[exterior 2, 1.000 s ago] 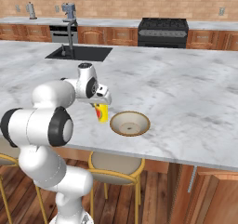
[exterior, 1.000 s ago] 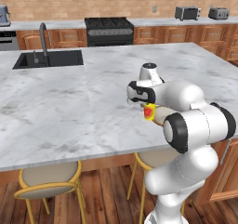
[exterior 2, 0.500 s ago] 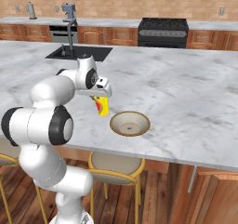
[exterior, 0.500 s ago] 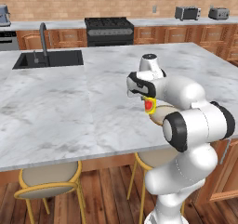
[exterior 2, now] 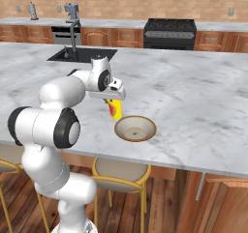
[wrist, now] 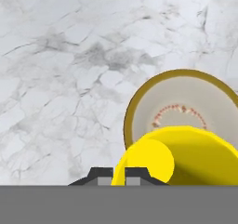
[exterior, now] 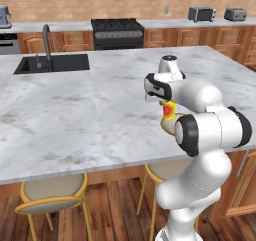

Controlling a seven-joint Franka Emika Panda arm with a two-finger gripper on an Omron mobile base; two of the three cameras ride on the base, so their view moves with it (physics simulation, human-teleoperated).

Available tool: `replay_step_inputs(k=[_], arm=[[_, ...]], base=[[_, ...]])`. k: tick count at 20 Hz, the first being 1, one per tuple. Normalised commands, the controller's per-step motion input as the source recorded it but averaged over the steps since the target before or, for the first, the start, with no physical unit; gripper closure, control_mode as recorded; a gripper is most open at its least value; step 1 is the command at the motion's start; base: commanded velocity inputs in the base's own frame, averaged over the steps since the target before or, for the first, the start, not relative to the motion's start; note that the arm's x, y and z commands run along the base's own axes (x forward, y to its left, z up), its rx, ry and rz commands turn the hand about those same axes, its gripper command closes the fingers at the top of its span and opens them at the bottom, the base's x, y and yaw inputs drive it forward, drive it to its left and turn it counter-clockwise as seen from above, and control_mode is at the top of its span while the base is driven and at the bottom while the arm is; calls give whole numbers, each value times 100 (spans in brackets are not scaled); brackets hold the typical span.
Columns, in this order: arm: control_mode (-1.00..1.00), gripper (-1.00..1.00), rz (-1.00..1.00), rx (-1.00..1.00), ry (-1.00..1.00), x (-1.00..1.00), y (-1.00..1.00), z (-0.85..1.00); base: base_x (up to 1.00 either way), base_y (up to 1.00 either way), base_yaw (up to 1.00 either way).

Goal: Place the cup inside the bowl on the dining table and move the bowl to any counter.

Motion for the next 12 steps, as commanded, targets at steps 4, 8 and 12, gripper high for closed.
replay_step_inputs(k=[4,8,12], arm=[[-100,100,0,0,0,-2,-36,-8],[-100,100,1,0,0,-1,-38,-8],[-100,100,4,1,0,0,-34,-5]], base=[[0,0,0],[0,0,0],[0,0,0]])
